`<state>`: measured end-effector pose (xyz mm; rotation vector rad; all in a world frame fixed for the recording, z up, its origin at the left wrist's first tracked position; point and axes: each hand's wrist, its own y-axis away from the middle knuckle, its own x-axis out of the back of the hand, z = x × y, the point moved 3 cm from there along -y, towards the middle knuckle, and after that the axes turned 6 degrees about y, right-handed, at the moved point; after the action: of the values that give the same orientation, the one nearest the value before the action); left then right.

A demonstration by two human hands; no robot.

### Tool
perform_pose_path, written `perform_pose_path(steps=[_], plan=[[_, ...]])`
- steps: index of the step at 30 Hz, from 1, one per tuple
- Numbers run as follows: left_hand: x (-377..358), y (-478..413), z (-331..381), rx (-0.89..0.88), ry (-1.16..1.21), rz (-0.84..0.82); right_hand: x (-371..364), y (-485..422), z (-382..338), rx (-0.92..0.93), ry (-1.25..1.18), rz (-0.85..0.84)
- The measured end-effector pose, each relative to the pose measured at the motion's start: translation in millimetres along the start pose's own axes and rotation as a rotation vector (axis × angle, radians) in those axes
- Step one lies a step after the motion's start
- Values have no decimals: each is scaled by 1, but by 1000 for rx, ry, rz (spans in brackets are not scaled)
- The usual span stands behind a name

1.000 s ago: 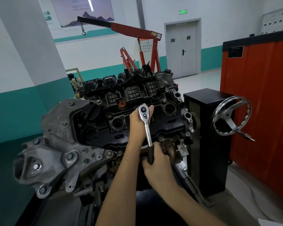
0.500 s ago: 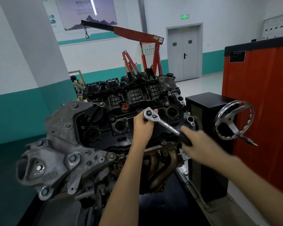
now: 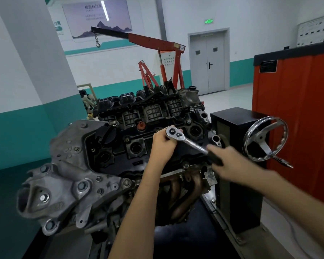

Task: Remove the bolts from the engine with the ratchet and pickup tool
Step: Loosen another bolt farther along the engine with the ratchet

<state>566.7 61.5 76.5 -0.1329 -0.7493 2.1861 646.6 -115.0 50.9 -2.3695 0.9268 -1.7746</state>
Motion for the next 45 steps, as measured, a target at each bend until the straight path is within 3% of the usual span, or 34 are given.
perform_pose_path(steps=[3, 5, 10, 14, 19, 21, 24, 26, 28, 31, 34, 36, 39, 42, 45], plan=[[0, 0, 3, -2, -1, 11, 33, -21, 10, 78, 351, 16], [2, 3, 0, 18, 34, 62, 22, -17, 3, 34, 322, 71], [-3, 6, 0, -6, 31, 86, -64, 26, -48, -202, -410, 204], [-3, 3, 0, 33, 37, 106, -103, 21, -89, -275, -634, 227], [1, 4, -2, 31, 26, 58, -50, 18, -39, -149, -318, 77], [-1, 4, -1, 25, 20, 47, -13, 6, -12, -69, -75, 14], [-1, 4, 0, 14, 20, 57, 30, -20, 3, 72, 412, 28], [2, 6, -1, 22, 48, 83, 31, -23, -1, 93, 474, 69], [1, 8, -2, 16, 60, 86, 10, -8, -5, 0, 297, 113], [-4, 11, -2, 11, 95, 118, -43, 24, -38, -156, -253, 154], [-4, 8, -4, 37, 119, 152, -82, 28, -80, -222, -606, 173], [-2, 6, -5, 48, 120, 143, -89, 23, -92, -246, -843, 67], [1, 4, -6, 43, 76, 131, -77, 18, -79, -333, -1198, -226], [1, 4, -8, 25, 82, 95, -47, 4, -40, -311, -899, -407], [-1, 5, -7, 35, 77, 105, 16, -28, -2, -212, -322, -337]])
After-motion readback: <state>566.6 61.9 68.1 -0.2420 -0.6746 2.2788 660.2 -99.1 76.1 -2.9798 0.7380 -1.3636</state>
